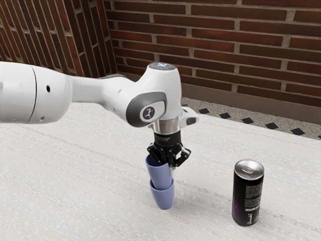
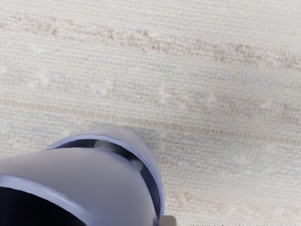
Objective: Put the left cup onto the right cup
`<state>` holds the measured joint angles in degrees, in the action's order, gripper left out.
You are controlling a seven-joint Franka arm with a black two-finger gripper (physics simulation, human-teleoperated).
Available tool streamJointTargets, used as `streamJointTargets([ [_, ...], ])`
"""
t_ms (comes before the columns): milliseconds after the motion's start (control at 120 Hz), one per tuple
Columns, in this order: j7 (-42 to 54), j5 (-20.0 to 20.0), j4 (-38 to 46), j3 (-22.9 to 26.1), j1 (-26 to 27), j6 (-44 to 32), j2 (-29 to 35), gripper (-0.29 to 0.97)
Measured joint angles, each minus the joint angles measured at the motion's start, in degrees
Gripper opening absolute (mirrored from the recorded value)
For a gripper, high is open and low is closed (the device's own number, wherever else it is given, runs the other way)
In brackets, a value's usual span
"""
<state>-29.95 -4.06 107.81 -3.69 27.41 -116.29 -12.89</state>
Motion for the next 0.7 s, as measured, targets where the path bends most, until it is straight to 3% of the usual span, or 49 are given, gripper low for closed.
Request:
streamJointTargets([
  [133, -0.1, -0.7, 0.8, -0.2, -0.1, 0.0, 0.0, -0.10],
  [383, -0.1, -1.3, 0.6, -0.3, -0.1, -0.1, 0.4, 0.40],
  [700, 1.2, 1.6, -4.2, -1.5, -0.2, 5.8, 11.1, 0.60],
])
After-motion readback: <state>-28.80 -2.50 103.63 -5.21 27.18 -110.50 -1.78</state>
